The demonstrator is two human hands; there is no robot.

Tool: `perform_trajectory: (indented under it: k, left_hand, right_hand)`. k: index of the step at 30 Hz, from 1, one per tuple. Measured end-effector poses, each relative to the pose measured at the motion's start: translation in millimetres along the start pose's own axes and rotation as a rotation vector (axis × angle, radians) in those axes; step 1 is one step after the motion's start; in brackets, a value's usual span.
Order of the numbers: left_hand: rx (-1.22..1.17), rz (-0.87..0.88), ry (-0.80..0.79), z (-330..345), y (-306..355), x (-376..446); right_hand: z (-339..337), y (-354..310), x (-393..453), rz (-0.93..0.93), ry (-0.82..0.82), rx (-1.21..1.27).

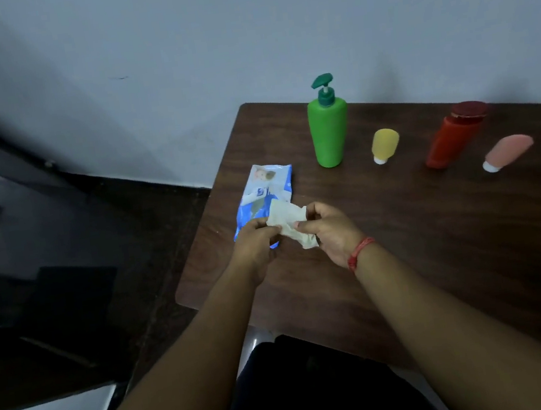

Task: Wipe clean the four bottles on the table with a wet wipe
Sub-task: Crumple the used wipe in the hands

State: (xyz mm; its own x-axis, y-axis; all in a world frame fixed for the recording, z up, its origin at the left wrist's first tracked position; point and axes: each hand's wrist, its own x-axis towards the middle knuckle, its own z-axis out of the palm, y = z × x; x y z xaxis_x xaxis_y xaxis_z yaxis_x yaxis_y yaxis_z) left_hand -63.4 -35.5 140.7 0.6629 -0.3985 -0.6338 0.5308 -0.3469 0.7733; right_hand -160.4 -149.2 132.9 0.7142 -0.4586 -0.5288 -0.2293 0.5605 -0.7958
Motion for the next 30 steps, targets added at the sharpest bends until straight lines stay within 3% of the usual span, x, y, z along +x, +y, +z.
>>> perform_trajectory:
  k: [5, 9, 16, 23, 27, 30]
  left_hand:
    - [-0.017, 0.121, 0.012, -41, 7, 16]
    - [-0.058, 0.161, -0.025, -78, 15, 40]
    - [-0.180, 0.086, -0.225, -163, 50, 99]
    - [-0.067, 0.048, -0.165, -280, 87, 157]
    - [-0.035, -0.001, -0.150, -312, 95, 184]
    - [0.022, -0.013, -0.142, -318, 95, 200]
  right_hand:
    - [29, 1, 17, 0.055, 0.005, 0.102]
    - [60, 3, 32, 0.005, 0.079, 0.049]
    - [162, 6, 77, -0.110, 0.123, -0.091]
    - [269, 24, 131, -0.160, 0.231, -0.180]
    - [293, 38, 155, -0.064, 0.216, -0.206]
    - [300, 43, 176, 0.030, 0.178, -0.031]
